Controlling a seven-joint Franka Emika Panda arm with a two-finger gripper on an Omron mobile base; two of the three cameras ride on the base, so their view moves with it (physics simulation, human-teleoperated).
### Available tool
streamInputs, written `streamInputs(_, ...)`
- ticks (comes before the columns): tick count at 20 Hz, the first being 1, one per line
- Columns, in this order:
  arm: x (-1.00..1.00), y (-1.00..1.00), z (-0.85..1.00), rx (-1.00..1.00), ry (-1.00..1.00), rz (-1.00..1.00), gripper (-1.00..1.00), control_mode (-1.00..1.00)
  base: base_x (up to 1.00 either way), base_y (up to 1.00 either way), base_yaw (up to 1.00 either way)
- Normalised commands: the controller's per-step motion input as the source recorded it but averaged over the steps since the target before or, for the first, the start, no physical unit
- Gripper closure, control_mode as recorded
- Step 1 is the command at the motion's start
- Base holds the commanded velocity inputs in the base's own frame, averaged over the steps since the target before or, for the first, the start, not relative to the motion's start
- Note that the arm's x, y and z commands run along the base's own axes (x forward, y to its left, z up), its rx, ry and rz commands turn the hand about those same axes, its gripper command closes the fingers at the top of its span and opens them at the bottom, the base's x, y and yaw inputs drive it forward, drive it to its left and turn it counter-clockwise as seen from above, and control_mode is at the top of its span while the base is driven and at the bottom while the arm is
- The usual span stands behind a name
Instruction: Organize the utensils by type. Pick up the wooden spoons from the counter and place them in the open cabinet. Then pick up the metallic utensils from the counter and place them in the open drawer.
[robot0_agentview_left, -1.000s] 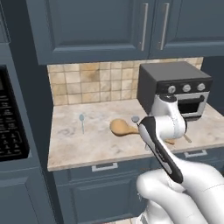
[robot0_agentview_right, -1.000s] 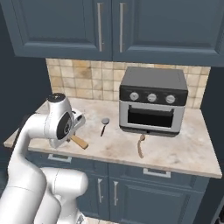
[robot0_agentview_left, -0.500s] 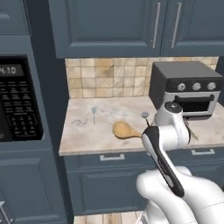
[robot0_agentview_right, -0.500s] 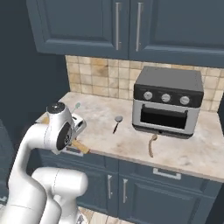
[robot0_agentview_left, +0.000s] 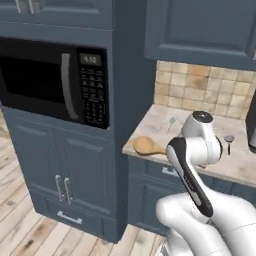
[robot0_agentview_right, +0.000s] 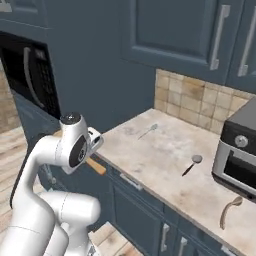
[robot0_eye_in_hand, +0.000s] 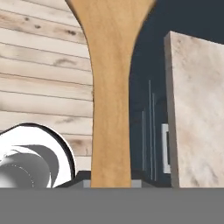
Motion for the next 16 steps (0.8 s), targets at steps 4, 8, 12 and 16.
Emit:
streamInputs(4,0.00,0.00,0.00,0.00,0.00,0.00,1.00,1.00,-0.14,-0.06,0.86)
streamInputs(8,0.00,0.00,0.00,0.00,0.00,0.00,1.00,1.00,-0.01,-0.01,0.87)
streamInputs(12,0.00,0.00,0.00,0.00,0.00,0.00,1.00,1.00,0.00,0.00,0.88)
streamInputs(16,0.00,0.00,0.00,0.00,0.00,0.00,1.00,1.00,0.00,0.00,0.88)
